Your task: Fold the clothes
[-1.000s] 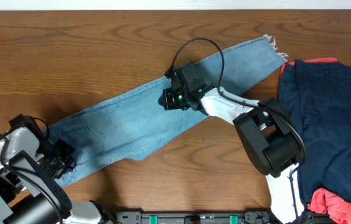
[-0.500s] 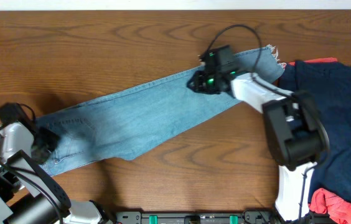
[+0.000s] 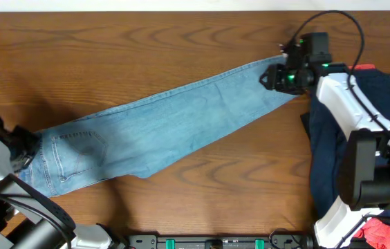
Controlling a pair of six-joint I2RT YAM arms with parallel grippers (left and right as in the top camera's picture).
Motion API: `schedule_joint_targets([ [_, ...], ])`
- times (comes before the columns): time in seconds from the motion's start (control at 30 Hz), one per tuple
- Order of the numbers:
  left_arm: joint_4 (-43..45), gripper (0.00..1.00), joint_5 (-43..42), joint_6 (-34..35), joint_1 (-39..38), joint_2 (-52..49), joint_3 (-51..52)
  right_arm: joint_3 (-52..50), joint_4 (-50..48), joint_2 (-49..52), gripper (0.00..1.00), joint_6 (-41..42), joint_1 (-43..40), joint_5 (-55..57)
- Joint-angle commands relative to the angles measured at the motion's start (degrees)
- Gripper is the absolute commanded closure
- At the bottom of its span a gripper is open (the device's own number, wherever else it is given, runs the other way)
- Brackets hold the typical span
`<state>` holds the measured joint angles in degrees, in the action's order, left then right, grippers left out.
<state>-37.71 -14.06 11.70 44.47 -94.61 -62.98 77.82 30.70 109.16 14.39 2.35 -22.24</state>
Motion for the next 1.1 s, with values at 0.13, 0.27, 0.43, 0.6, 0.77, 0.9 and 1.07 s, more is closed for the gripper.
schedule_joint_targets([
  [0.13, -0.72, 0.94, -6.67, -7.5, -6.71, -0.83, 3.41, -0.24, 0.42, 0.33, 0.47, -1.62, -6.69, -2.84],
  [0.27, -0.63, 0.94, 5.73, -0.42, -7.06, -3.15, 6.86, -0.26, 1.86, 0.37, 0.44, -1.66, -7.32, -1.77],
  [0.43, -0.61, 0.94, 18.78, 10.99, -1.92, -8.7, 8.0, -0.59, 1.86, 0.59, 0.33, -1.88, -6.64, 0.46],
  [0.6, 4.9, 0.94, 19.5, 12.39, 5.42, -13.31, 8.0, -1.18, 1.84, 2.69, 0.27, -2.95, -6.16, 4.9],
  [0.77, 11.78, 0.94, 12.02, 9.33, 8.83, -13.51, 7.85, -1.18, 0.26, 6.95, 0.22, -5.7, -5.77, -0.09],
  [0.9, 15.45, 0.94, 9.92, 6.95, 8.7, -13.51, 7.72, -1.18, -3.17, 11.56, 0.21, -5.9, -5.27, -0.68],
  [1.07, 16.17, 0.94, 5.42, 3.28, 8.55, -13.51, 6.4, -1.18, -8.24, 16.0, 0.2, -5.01, -5.27, -4.68],
])
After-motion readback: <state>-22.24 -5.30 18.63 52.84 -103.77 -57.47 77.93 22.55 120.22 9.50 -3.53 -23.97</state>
